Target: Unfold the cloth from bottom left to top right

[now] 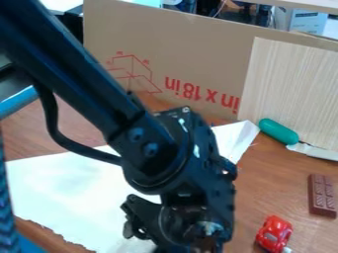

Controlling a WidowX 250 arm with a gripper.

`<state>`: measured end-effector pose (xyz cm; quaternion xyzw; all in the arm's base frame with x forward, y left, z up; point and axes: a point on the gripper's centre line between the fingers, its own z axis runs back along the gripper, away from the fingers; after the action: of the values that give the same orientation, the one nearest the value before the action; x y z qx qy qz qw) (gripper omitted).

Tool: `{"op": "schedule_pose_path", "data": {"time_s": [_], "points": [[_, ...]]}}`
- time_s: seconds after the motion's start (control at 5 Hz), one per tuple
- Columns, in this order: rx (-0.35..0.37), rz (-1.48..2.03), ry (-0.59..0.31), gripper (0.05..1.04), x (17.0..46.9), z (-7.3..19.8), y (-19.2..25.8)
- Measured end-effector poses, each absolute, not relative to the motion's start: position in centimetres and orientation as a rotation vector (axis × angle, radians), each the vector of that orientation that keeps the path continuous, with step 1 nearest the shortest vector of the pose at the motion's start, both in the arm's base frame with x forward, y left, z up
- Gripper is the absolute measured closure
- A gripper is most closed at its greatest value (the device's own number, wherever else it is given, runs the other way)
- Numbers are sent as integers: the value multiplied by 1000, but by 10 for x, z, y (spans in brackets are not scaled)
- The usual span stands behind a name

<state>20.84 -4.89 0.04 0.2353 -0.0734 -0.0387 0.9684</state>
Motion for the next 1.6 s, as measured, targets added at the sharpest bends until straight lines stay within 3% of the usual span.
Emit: {"op": "schedule_pose_path", "data": {"time_s": [0.2,0.4,0.6,1.2,1.6], "points": [[458,-76,-135,707,204,0,-45],[425,-73,-134,927,201,8,-41],[374,-77,-140,1016,201,20,-40],[295,-95,-80,1021,200,22,-28],[280,-103,-75,950,204,23,-23]]}}
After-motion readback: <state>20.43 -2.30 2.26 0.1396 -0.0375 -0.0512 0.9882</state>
